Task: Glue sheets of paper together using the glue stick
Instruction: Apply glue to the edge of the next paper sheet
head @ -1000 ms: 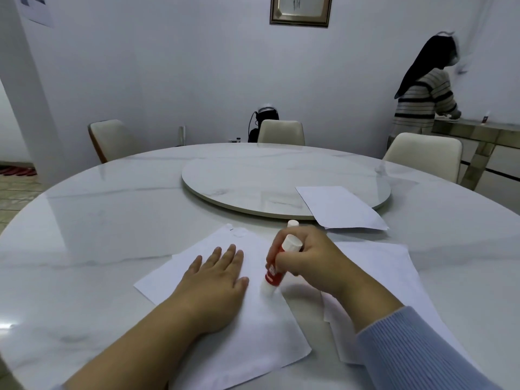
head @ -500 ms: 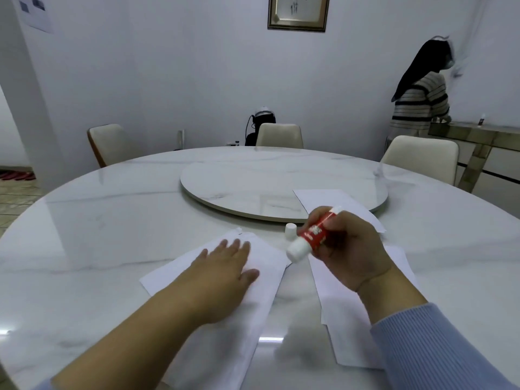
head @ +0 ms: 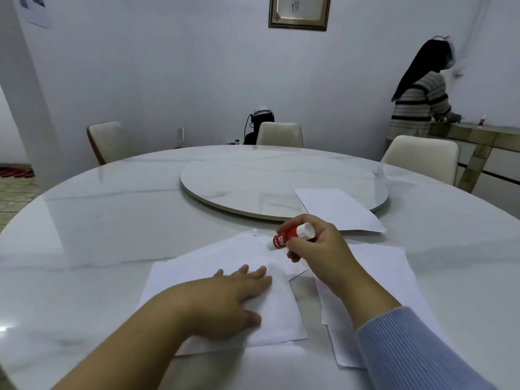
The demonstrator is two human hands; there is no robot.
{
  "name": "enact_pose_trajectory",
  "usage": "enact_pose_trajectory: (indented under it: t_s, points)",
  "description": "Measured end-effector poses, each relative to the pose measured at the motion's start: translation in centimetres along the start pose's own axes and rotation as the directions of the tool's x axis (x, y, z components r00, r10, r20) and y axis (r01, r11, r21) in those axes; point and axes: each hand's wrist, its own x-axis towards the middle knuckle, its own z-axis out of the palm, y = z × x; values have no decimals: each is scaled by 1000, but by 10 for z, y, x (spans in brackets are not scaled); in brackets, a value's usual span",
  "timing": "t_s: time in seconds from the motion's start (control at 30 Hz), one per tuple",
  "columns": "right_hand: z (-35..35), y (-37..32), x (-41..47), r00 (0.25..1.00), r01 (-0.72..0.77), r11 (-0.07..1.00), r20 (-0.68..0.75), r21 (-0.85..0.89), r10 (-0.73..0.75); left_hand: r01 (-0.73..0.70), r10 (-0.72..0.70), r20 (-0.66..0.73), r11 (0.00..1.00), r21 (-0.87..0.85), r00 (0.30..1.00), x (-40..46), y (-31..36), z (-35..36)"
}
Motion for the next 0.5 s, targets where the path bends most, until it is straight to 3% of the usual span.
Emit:
enact_pose_trajectory:
  t_s: [0.13, 0.3, 0.5]
  points:
    - [3, 5, 0, 1000, 5, 995, 30, -101, -2, 5, 2, -126, 998, 56, 992, 2, 8, 20]
    - [1, 5, 0, 993, 49, 965, 114, -256, -20, 30, -19, -112, 994, 102, 993, 5, 3, 23]
    - [-14, -10, -4, 966, 18, 974, 256, -227, 42, 31, -21, -105, 995, 100, 994, 5, 3, 22]
